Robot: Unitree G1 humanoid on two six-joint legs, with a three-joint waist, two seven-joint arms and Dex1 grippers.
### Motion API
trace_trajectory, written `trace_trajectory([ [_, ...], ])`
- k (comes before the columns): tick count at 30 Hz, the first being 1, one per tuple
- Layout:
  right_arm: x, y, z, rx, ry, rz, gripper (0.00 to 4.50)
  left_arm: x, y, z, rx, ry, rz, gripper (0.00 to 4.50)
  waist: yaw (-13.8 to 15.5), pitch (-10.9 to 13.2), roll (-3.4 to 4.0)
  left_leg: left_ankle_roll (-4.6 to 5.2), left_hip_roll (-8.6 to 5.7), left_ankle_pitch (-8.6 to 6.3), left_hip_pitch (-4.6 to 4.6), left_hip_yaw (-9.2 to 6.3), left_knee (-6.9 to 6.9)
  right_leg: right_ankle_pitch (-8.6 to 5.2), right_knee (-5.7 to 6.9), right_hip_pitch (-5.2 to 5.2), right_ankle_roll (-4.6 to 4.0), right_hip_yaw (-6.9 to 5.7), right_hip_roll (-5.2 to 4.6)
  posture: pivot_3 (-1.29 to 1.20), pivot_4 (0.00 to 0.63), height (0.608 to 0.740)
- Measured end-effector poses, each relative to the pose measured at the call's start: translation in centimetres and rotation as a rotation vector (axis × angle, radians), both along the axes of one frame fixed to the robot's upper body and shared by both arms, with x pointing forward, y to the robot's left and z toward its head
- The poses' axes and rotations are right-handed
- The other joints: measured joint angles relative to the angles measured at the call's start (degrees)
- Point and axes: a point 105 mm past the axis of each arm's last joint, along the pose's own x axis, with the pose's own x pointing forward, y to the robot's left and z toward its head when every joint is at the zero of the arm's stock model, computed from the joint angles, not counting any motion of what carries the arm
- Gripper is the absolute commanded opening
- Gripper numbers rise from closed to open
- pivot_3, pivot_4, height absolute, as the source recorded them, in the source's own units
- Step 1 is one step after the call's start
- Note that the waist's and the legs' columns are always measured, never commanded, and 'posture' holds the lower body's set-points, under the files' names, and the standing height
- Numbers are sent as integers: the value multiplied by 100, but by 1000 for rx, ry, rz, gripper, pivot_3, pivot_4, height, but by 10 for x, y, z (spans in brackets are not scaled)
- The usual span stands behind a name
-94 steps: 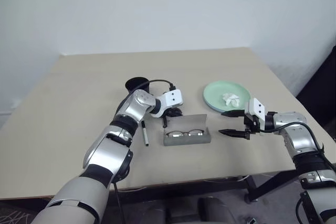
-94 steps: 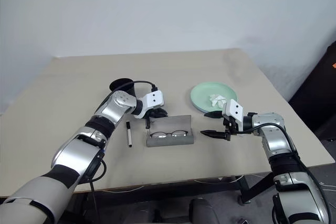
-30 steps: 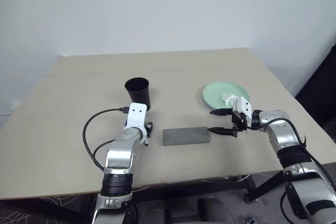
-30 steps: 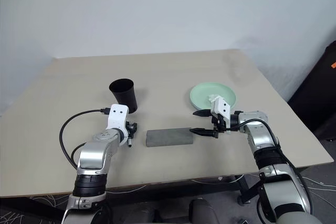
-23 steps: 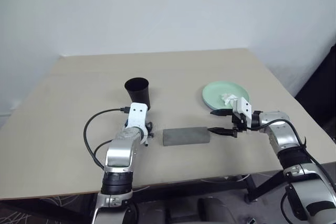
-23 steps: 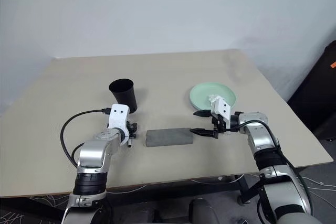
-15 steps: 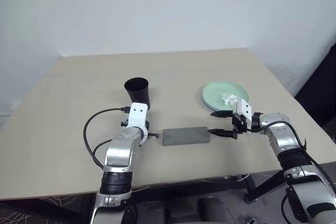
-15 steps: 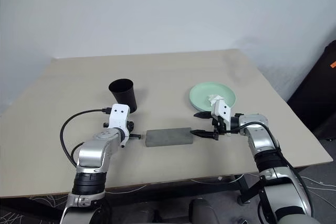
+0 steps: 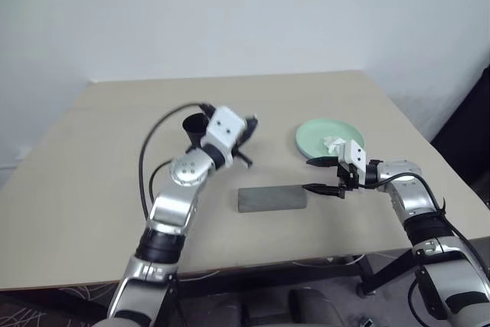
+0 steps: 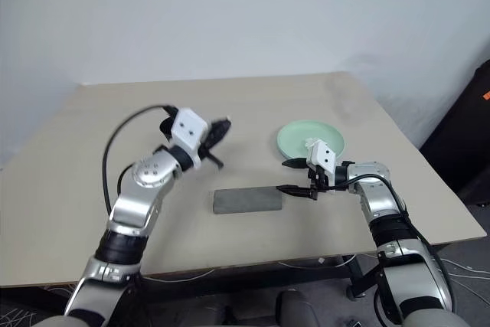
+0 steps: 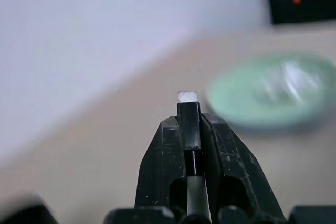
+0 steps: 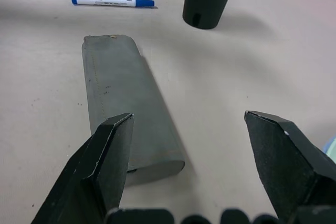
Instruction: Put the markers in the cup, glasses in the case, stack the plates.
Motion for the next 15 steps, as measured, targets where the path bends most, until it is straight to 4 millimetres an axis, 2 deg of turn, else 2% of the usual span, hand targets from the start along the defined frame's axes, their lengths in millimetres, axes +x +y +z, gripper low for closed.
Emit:
trace_trajectory([
  [4,0,-1,-3,-5,5,-5,3658,31,36,23,-26,-167,236,21,-6,-1,1,5,-1,2,3,3,0,2,-1,4,2,0,2,0,0,740],
  [7,0,-1,-3,-7,-1,-6,3658,43,59,22,-59,-217,350,21,4,-1,1,5,-2,2,-1,3,-1,8,-1,3,12,-6,2,0,0,740],
  [11,1,-1,1,19,7,-9,3658,52,69,10,-76,-225,392,21,18,-1,0,5,-12,0,-11,1,-1,12,-5,2,18,-12,-6,0,0,740],
  [15,3,-2,20,127,18,-33,3658,57,71,2,-85,-230,390,21,14,-2,-1,6,-13,-3,-13,2,-1,16,-9,2,23,-14,-10,0,0,740],
])
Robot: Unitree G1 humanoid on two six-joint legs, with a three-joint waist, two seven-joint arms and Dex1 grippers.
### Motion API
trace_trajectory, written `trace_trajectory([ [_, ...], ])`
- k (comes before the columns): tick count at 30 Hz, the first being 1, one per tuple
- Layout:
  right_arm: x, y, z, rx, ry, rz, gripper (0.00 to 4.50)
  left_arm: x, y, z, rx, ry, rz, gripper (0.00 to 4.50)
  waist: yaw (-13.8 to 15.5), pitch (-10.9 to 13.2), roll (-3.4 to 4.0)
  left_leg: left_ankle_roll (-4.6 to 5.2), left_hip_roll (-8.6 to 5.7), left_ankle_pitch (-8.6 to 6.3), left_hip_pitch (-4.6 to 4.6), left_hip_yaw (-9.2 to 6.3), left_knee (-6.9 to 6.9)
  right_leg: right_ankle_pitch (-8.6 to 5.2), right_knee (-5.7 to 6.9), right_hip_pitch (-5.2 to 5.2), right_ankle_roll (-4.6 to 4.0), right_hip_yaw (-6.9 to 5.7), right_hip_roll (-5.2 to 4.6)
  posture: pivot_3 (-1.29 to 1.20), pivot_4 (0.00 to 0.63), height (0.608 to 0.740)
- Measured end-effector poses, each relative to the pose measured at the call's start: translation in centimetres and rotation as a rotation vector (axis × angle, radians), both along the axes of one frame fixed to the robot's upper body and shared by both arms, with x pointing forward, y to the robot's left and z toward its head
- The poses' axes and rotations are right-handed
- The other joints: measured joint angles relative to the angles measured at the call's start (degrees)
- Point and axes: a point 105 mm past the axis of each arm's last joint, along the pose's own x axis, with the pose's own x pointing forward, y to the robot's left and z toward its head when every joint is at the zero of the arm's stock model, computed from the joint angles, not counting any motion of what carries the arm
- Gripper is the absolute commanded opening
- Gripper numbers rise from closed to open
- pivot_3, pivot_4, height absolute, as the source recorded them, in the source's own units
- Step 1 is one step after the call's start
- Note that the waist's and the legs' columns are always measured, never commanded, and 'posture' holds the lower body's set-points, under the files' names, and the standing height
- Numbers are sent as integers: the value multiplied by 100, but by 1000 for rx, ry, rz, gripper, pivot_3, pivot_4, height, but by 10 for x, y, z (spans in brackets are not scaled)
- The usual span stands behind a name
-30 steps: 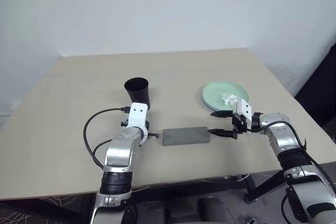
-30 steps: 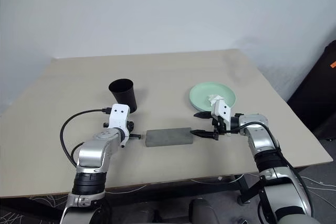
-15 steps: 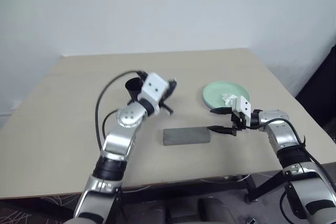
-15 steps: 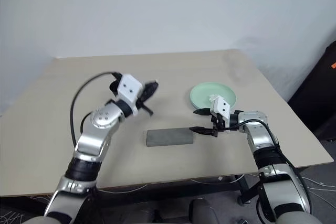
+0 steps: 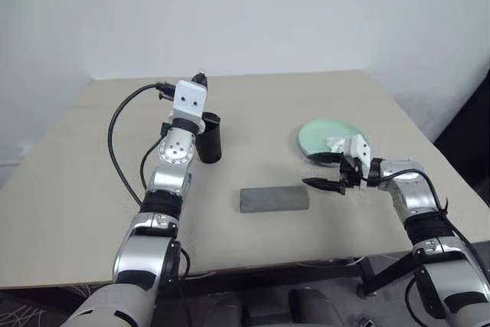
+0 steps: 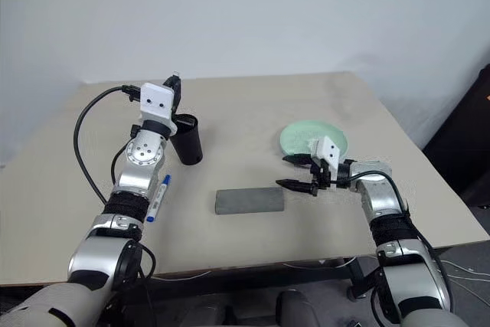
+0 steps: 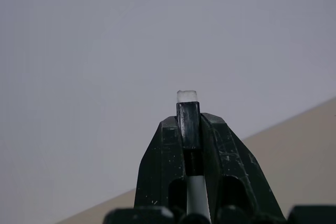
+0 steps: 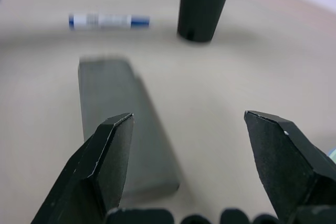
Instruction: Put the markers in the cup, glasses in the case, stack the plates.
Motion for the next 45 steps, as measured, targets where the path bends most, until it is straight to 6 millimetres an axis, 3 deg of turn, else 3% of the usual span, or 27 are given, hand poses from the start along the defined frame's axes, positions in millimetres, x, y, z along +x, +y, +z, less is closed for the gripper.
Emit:
trace_trajectory([
  [7,-4,-1,1,26,25,-6,3658,4,1,-5,-9,-22,-6,21,-3,0,0,-2,2,-1,1,0,0,0,1,0,1,-8,-2,0,0,740],
  [8,-5,-1,0,28,28,-7,3658,5,2,-6,-12,-19,-6,772,-3,0,0,-2,2,-1,0,0,0,0,0,0,1,-8,-1,0,0,740],
  [12,-6,-1,-2,28,37,-11,3658,7,4,-11,-19,-3,5,2064,-4,0,0,-2,2,-1,0,0,0,0,0,0,2,-8,-2,0,0,740],
  [21,-6,0,0,28,32,-8,3658,6,3,-14,-48,-5,0,2064,-5,0,-1,-3,3,-1,0,0,0,1,2,-1,2,-10,-3,0,0,740],
  [24,-7,1,2,28,23,-3,3658,7,8,-4,-89,-13,12,2064,-6,0,-1,-3,4,-2,-2,-1,0,1,1,-4,2,-11,-3,0,0,740],
  [26,-7,1,3,27,18,-1,3658,6,17,7,-138,-22,51,2064,-18,0,-1,-7,5,-4,-2,-1,-1,1,4,-6,2,-10,-3,0,0,740],
  [29,-7,0,3,23,16,-4,3658,-4,49,15,-229,18,176,2064,-32,0,-1,-12,12,-8,3,-1,-6,2,10,-9,4,-9,1,0,0,740],
  [32,-8,-2,1,19,22,-9,3658,-20,69,12,-265,101,257,2064,-20,0,-1,-14,13,-8,2,-4,-7,1,11,-9,3,-14,3,0,0,740],
  [40,-9,-1,0,19,29,-2,3658,-55,84,1,-227,369,312,2064,-23,-1,-5,-16,12,-8,7,-4,-7,-1,10,-6,1,-15,2,0,0,740],
  [45,-7,2,0,19,34,7,3658,-77,81,-32,-237,594,315,2064,-24,0,-5,-17,14,-7,9,-4,-8,-3,11,-6,-3,-14,4,0,0,740],
])
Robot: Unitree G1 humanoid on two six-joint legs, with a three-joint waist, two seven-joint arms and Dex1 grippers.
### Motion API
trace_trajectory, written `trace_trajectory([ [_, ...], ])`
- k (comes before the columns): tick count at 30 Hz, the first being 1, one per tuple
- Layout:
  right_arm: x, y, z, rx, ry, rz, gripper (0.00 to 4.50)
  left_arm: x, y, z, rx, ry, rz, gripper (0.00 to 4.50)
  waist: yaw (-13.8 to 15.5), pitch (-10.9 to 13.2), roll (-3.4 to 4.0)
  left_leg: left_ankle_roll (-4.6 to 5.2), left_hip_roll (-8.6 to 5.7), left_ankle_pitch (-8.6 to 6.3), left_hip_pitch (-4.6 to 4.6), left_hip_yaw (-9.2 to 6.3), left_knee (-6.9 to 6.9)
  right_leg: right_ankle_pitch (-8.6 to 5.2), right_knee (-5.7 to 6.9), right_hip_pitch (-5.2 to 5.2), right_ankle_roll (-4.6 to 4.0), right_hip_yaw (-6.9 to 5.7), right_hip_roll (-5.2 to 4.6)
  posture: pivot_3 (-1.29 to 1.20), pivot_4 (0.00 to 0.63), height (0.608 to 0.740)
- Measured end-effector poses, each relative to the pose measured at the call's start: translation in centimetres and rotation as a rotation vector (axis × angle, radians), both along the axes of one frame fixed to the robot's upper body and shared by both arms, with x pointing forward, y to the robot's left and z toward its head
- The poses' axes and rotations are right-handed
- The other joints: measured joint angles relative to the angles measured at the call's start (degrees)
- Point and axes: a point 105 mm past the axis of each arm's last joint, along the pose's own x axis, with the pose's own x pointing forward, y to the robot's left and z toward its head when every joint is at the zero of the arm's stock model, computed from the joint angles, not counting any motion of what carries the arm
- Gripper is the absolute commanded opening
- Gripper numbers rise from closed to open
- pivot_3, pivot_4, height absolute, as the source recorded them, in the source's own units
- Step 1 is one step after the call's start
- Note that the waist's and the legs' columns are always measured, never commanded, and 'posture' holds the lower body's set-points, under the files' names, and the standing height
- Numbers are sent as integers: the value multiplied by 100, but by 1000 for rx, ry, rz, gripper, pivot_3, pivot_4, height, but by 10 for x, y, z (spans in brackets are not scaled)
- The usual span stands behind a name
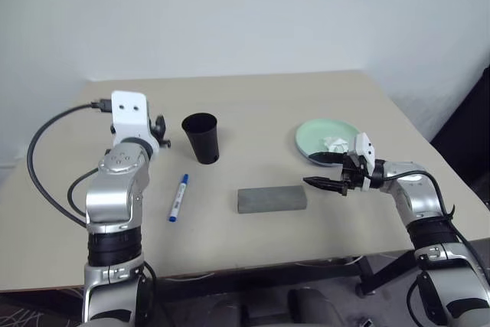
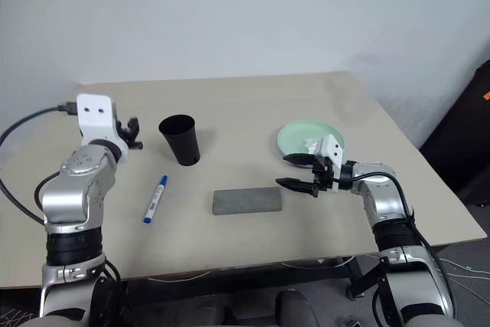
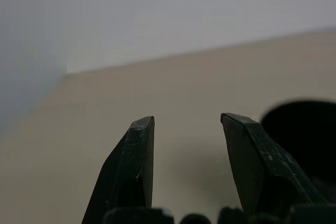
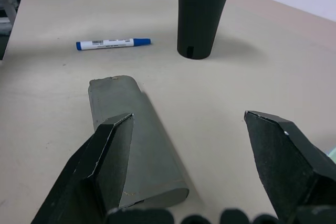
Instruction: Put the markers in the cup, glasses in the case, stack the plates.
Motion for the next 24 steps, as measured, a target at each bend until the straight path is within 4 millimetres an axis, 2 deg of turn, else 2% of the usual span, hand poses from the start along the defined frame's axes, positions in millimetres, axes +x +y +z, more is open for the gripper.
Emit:
trace_trajectory([
  [5,-1,0,-3,-4,14,10,3658,-24,5,-39,-54,214,28,2064,1,1,-1,-1,0,0,1,-1,0,-3,0,0,-5,2,0,0,0,740],
  [10,0,2,-3,-8,16,17,3658,-38,-4,-70,-96,362,-2,2064,5,1,-4,-22,-3,-11,-1,-2,0,-5,-1,0,-8,2,-2,0,0,740],
  [17,0,2,-4,-9,18,14,3658,-47,-24,-96,-150,483,-64,2064,0,1,-4,-22,-1,-11,1,-1,0,-6,0,-2,-9,6,2,0,0,740],
  [22,0,2,-4,-9,14,3,3658,-49,-27,-102,-162,506,-74,2064,1,1,-4,-23,-2,-11,2,-1,0,-6,-1,-1,-9,8,1,0,0,740],
  [23,0,1,-4,-9,15,1,3658,-49,-27,-102,-161,505,-74,1703,1,1,-4,-23,-2,-11,3,-1,0,-6,-1,-1,-9,9,0,0,0,740],
  [24,0,1,-4,-9,16,0,3658,-49,-27,-102,-160,505,-74,1551,1,1,-4,-23,-2,-11,3,-1,0,-6,-1,-1,-9,10,0,0,0,740],
])
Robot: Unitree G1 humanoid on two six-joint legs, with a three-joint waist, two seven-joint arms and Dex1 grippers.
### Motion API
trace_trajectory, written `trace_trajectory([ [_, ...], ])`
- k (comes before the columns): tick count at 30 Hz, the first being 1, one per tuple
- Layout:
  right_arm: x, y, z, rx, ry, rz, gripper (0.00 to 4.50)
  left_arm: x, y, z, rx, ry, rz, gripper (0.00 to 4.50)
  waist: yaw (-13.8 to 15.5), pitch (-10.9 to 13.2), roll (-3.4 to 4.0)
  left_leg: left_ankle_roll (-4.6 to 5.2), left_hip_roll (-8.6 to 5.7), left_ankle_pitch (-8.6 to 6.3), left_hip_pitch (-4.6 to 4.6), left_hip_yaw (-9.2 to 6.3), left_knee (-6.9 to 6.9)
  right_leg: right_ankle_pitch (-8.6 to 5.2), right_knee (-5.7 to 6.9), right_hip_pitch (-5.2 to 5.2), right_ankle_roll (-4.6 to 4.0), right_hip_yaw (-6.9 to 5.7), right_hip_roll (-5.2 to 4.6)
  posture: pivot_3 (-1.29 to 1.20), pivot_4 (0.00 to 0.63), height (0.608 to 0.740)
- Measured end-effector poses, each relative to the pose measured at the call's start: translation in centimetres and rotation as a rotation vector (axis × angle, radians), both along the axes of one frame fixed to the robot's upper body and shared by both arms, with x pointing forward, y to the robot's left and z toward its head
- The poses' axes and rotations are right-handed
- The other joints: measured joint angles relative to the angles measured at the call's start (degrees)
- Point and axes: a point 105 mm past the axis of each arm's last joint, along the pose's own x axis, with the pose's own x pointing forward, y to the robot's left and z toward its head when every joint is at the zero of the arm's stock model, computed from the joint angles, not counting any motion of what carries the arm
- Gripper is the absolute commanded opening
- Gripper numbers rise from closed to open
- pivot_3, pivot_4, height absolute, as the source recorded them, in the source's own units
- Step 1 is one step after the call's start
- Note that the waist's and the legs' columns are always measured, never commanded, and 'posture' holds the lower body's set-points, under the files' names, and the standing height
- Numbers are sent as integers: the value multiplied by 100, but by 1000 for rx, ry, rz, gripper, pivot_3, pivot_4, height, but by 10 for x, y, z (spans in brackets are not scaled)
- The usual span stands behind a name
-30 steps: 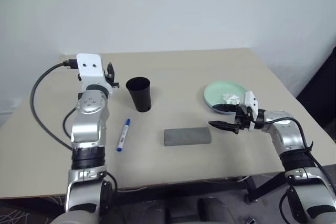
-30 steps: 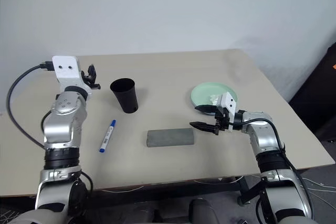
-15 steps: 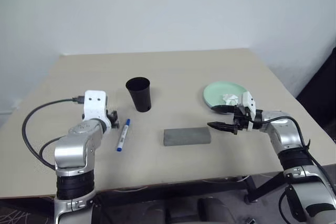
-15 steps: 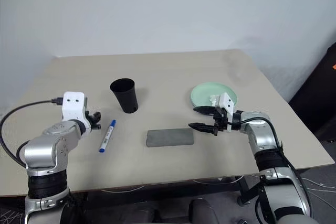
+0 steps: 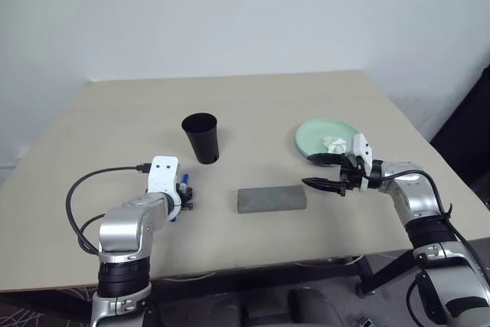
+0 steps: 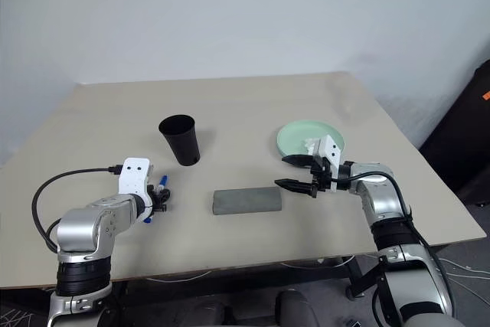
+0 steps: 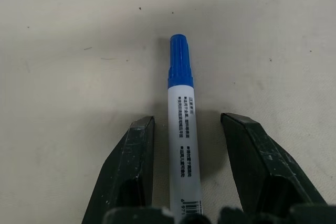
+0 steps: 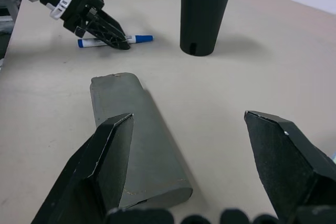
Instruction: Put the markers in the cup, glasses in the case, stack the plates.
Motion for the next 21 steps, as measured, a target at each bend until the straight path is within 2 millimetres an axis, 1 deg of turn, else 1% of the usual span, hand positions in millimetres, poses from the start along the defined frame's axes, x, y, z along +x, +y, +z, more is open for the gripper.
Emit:
trace_trajectory([
  [4,0,0,0,0,0,-4,3658,1,1,0,2,-3,2,258,0,0,0,0,0,0,2,-1,0,0,0,0,0,3,0,0,0,740],
  [5,0,0,0,0,0,-5,3658,1,1,0,2,-4,1,123,0,0,0,0,0,0,2,-1,0,0,0,0,0,3,0,0,0,740],
  [9,1,0,0,0,-1,-10,3658,3,-3,0,13,-18,-44,124,4,0,0,-2,-2,2,1,1,0,0,0,1,0,3,-1,0,0,740],
  [10,1,0,0,-1,-1,-11,3658,5,-8,2,7,-38,-80,124,6,0,0,-2,-1,1,-1,1,0,0,0,0,-1,3,-1,0,0,740],
  [11,1,0,-1,-3,-2,-11,3658,7,-16,4,-5,-59,-123,124,6,0,0,-2,-2,1,-2,1,0,0,-1,0,-1,3,-2,0,0,740],
  [13,1,0,-1,-7,-2,-12,3658,10,-45,18,-20,-151,-297,124,4,1,-2,-2,-2,1,-6,1,0,0,-4,-4,-1,3,-4,0,0,740],
  [14,1,0,-1,-8,-2,-13,3658,11,-52,23,-19,-181,-345,124,2,1,-1,-2,-2,0,-6,2,0,0,-5,-5,-1,4,-4,0,0,740],
  [17,1,3,-4,-7,3,-10,3658,11,-87,50,5,-366,-603,124,1,1,2,-3,-1,0,-3,4,-11,-1,-5,-8,-2,5,-3,0,0,740],
  [19,2,3,-6,-7,5,-12,3658,10,-103,62,4,-468,-706,124,2,1,2,-2,0,1,-4,6,-11,-1,-4,-9,-3,5,0,0,0,740],
  [21,2,3,-6,-7,3,-13,3658,17,-110,74,8,-559,-747,124,3,1,2,-2,-1,4,-5,9,-11,-1,-4,-8,-3,4,1,0,0,740],
])
